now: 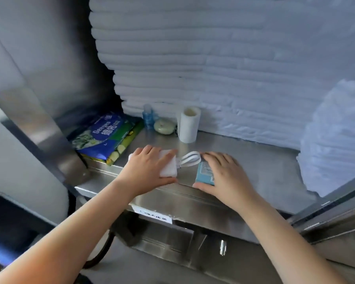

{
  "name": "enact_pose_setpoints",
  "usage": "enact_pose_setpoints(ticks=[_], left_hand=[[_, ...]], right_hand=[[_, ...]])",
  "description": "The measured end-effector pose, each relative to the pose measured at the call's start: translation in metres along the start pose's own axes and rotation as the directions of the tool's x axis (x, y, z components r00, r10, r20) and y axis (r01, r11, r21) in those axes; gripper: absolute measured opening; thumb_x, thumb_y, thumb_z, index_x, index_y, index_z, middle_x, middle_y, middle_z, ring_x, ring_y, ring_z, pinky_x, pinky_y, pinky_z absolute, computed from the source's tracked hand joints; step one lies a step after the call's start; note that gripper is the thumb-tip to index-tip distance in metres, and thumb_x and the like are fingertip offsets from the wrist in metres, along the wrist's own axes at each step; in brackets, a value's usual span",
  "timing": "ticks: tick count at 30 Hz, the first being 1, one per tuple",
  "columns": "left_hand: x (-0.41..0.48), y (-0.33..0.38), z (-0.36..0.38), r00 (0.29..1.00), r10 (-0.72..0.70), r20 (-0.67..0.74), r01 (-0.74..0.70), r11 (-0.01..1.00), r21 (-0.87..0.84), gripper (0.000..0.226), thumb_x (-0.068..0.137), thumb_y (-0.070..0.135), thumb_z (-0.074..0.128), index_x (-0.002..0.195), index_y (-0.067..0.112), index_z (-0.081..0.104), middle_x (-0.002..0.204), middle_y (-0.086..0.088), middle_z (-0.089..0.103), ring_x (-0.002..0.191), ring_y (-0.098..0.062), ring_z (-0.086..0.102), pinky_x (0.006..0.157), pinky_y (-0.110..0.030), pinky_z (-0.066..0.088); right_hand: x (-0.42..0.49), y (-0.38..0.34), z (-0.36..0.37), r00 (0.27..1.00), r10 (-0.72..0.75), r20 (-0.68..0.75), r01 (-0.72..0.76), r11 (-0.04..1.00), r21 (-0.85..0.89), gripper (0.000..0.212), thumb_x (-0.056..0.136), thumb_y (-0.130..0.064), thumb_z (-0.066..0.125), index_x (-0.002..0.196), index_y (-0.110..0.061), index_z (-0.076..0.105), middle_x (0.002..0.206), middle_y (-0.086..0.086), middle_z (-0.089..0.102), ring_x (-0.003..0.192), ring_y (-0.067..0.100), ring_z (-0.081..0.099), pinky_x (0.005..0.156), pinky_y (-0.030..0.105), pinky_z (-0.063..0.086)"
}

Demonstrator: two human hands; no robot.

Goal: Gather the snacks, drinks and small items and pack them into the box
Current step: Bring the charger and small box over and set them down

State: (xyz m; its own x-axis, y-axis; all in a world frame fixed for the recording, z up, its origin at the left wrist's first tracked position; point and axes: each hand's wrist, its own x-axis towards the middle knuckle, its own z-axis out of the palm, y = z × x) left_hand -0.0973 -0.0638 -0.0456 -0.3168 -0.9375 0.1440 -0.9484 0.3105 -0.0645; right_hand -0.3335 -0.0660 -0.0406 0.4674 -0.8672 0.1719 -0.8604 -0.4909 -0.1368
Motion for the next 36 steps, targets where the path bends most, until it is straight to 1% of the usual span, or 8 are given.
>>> enact_pose_setpoints(ticks=[8, 11, 14, 17, 22, 25, 29, 36], left_hand=[[0.042, -0.029, 0.016, 0.969, 0.245, 0.012, -0.245, 0.969, -0.022, 0.085, 0.069, 0.081, 0.035, 0.14, 0.036, 0.032, 0.114, -0.003, 0.053, 0.107, -0.025, 0.05, 0.094, -0.041, 0.037], [0.048, -0.031, 0.016, 0.963, 0.268, 0.012, -0.268, 0.963, -0.034, 0.088, 0.068, 0.083, 0.027, 0.142, 0.035, 0.029, 0.116, -0.003, 0.052, 0.11, -0.024, 0.049, 0.097, -0.04, 0.035], [0.047, -0.031, 0.016, 0.956, 0.289, -0.044, -0.292, 0.953, -0.086, 0.092, 0.068, 0.082, 0.035, 0.143, 0.027, 0.034, 0.124, -0.002, 0.053, 0.116, -0.024, 0.049, 0.098, -0.04, 0.036], [0.038, -0.04, 0.013, 0.961, 0.247, -0.121, -0.267, 0.945, -0.19, 0.094, 0.067, 0.08, 0.043, 0.142, 0.022, 0.039, 0.137, -0.001, 0.048, 0.126, -0.023, 0.045, 0.103, -0.041, 0.033], [0.018, -0.066, 0.006, 0.988, 0.086, -0.132, -0.118, 0.959, -0.258, 0.093, 0.07, 0.078, 0.04, 0.143, 0.019, 0.037, 0.143, 0.001, 0.042, 0.13, -0.022, 0.038, 0.106, -0.038, 0.031], [0.011, -0.063, 0.008, 0.996, 0.072, -0.06, -0.085, 0.96, -0.268, 0.087, 0.074, 0.067, 0.055, 0.144, 0.021, 0.033, 0.145, 0.006, 0.035, 0.131, -0.019, 0.035, 0.102, -0.037, 0.036], [0.007, -0.061, 0.008, 0.996, 0.062, -0.067, -0.079, 0.956, -0.282, 0.076, 0.078, 0.054, 0.063, 0.14, 0.018, 0.039, 0.14, 0.004, 0.04, 0.127, -0.019, 0.038, 0.094, -0.039, 0.044], [-0.02, -0.059, 0.013, 0.973, 0.016, -0.231, -0.082, 0.957, -0.277, 0.069, 0.074, 0.04, 0.074, 0.128, 0.004, 0.051, 0.127, -0.009, 0.054, 0.11, -0.028, 0.057, 0.077, -0.036, 0.052]], right_hand=[[0.008, 0.007, 0.001, 0.986, 0.162, -0.029, -0.161, 0.986, 0.044, 0.082, 0.071, -0.067, 0.059, 0.135, -0.017, 0.046, 0.135, -0.002, 0.05, 0.122, 0.02, 0.047, 0.105, 0.033, 0.03], [0.009, 0.007, 0.002, 0.981, 0.189, -0.049, -0.186, 0.981, 0.06, 0.081, 0.07, -0.063, 0.064, 0.134, -0.016, 0.047, 0.135, -0.002, 0.05, 0.122, 0.021, 0.047, 0.104, 0.03, 0.028], [0.009, 0.007, 0.0, 0.982, 0.19, -0.004, -0.189, 0.981, 0.051, 0.088, 0.068, -0.068, 0.061, 0.138, -0.018, 0.042, 0.14, -0.003, 0.045, 0.127, 0.019, 0.041, 0.106, 0.027, 0.023], [0.009, 0.003, -0.004, 0.982, 0.189, -0.029, -0.186, 0.978, 0.093, 0.096, 0.066, -0.074, 0.051, 0.141, -0.016, 0.037, 0.144, -0.001, 0.04, 0.131, 0.018, 0.036, 0.108, 0.027, 0.021], [0.019, -0.018, -0.01, 0.966, 0.067, -0.25, -0.043, 0.994, 0.1, 0.062, 0.081, -0.057, 0.056, 0.128, -0.017, 0.054, 0.132, -0.003, 0.053, 0.119, 0.018, 0.049, 0.103, 0.029, 0.032], [0.033, -0.04, -0.005, 0.984, -0.021, -0.175, 0.038, 0.995, 0.091, 0.053, 0.082, -0.047, 0.065, 0.124, -0.015, 0.059, 0.13, -0.003, 0.056, 0.117, 0.018, 0.052, 0.1, 0.032, 0.038], [0.045, -0.059, 0.014, 1.0, -0.025, -0.012, 0.026, 0.996, 0.088, 0.057, 0.086, -0.044, 0.061, 0.136, -0.021, 0.047, 0.144, -0.007, 0.042, 0.129, 0.013, 0.041, 0.104, 0.028, 0.03], [0.045, -0.062, 0.02, 0.995, 0.046, -0.088, -0.029, 0.981, 0.192, 0.042, 0.084, -0.019, 0.069, 0.125, -0.019, 0.06, 0.138, -0.009, 0.051, 0.12, 0.015, 0.052, 0.098, 0.025, 0.036]])
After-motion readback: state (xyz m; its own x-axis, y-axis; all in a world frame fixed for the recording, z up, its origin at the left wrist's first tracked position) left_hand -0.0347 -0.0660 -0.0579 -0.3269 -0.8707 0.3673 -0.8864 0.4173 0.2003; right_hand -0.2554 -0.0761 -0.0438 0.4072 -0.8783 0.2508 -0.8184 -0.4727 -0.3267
